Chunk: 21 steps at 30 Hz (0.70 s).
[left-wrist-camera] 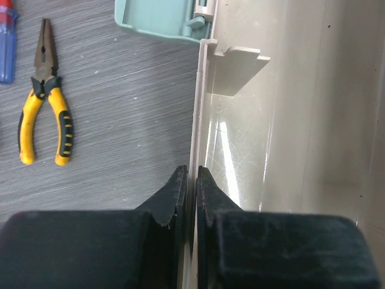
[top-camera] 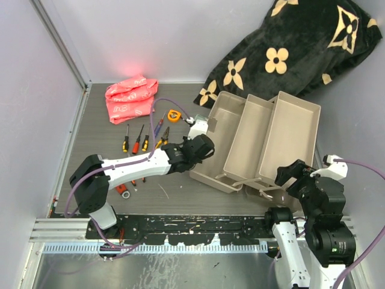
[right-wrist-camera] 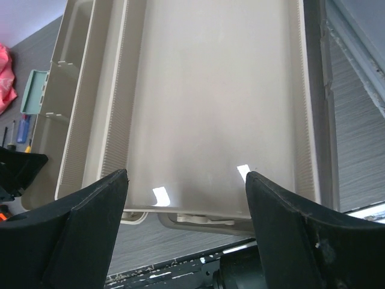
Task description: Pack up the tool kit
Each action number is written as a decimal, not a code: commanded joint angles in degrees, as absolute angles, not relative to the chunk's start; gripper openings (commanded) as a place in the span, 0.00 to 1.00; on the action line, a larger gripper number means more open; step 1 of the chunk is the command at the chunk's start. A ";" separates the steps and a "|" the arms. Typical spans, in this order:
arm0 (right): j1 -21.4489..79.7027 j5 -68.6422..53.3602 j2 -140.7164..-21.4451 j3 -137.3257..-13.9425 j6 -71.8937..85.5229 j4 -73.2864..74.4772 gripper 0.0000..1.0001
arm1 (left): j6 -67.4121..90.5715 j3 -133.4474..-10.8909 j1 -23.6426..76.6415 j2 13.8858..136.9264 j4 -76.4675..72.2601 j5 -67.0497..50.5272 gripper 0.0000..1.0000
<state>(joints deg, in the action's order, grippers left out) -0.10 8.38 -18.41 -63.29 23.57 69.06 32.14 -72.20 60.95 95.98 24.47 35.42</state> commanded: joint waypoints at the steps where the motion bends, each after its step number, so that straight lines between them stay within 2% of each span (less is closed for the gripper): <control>1: 0.09 4.66 -20.45 -62.05 24.17 62.47 0.84 | 34.20 -69.87 56.71 90.63 27.31 37.79 0.00; 9: 0.08 0.90 -28.77 -63.64 21.75 56.37 0.84 | 35.43 -66.60 54.50 88.41 25.18 32.54 0.02; 11: 0.07 1.26 -30.46 -64.71 21.06 54.97 0.85 | 34.33 -66.44 54.34 88.16 23.97 31.38 0.14; 13: 0.08 1.13 -31.83 -65.18 20.61 53.80 0.85 | 32.61 -66.53 54.26 88.03 22.79 30.47 0.38; 14: 0.09 0.81 -32.54 -65.36 20.43 53.33 0.86 | 31.55 -66.71 54.27 87.98 22.03 30.05 0.44; 18: 0.13 -0.64 -35.37 -64.82 20.09 51.01 0.86 | 28.64 -67.47 54.12 87.57 20.62 30.78 0.62; 21: 0.09 -1.26 -37.66 -64.69 19.64 49.45 0.86 | 26.80 -68.35 53.52 86.86 20.12 31.73 0.65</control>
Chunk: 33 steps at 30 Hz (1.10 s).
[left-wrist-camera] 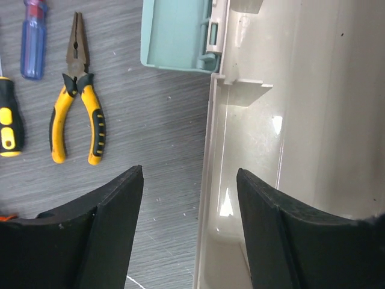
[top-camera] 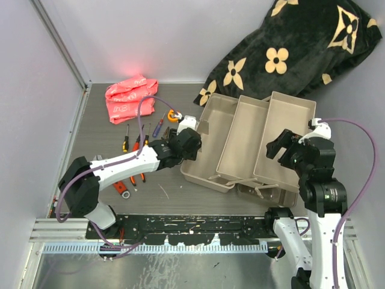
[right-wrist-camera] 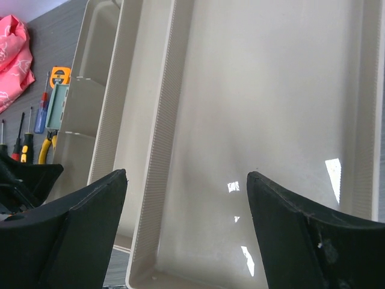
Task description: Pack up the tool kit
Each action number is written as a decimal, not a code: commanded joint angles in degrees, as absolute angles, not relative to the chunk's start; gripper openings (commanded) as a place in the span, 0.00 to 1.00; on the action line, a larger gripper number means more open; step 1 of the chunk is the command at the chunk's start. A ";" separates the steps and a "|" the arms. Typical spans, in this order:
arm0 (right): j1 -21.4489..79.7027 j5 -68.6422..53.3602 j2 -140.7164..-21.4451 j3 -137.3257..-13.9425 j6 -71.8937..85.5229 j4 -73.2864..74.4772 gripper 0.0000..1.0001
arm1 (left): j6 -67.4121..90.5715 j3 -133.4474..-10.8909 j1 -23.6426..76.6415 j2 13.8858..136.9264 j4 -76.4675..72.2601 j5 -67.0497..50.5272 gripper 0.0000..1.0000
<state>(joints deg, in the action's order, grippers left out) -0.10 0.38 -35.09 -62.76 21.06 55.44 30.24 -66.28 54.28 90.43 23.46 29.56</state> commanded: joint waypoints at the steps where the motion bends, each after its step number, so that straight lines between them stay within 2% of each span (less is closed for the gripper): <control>1: 0.07 -1.38 -38.75 -64.83 19.37 48.99 0.86 | 26.09 -68.68 53.21 86.62 19.94 32.06 0.65; 10: 0.09 -2.54 -51.27 -67.94 17.23 44.69 0.86 | 21.37 -67.71 50.55 81.32 19.28 30.96 0.64; 16: 0.29 -4.36 -57.56 -68.63 17.26 41.18 0.85 | 21.11 -61.76 49.40 79.15 15.74 21.79 0.60; 20: 1.59 -3.96 -61.99 -69.29 16.83 40.10 0.80 | 19.83 -59.01 49.31 77.81 12.86 15.89 0.59; 23: 3.39 -2.98 -65.04 -70.51 16.41 40.08 0.68 | 18.53 -57.39 49.22 76.86 11.65 13.90 0.59; 30: 7.17 -0.01 -69.28 -73.75 15.18 41.77 0.29 | 16.16 -53.07 48.97 77.29 8.16 14.72 0.58; 33: 7.43 0.01 -69.69 -73.98 14.59 42.14 0.17 | 16.53 -52.15 48.98 78.97 6.78 13.12 0.58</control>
<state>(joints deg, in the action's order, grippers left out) 6.04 0.93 -69.80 -70.63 15.42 44.62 17.52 -53.06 49.32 78.56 12.40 15.07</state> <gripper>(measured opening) 0.228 0.583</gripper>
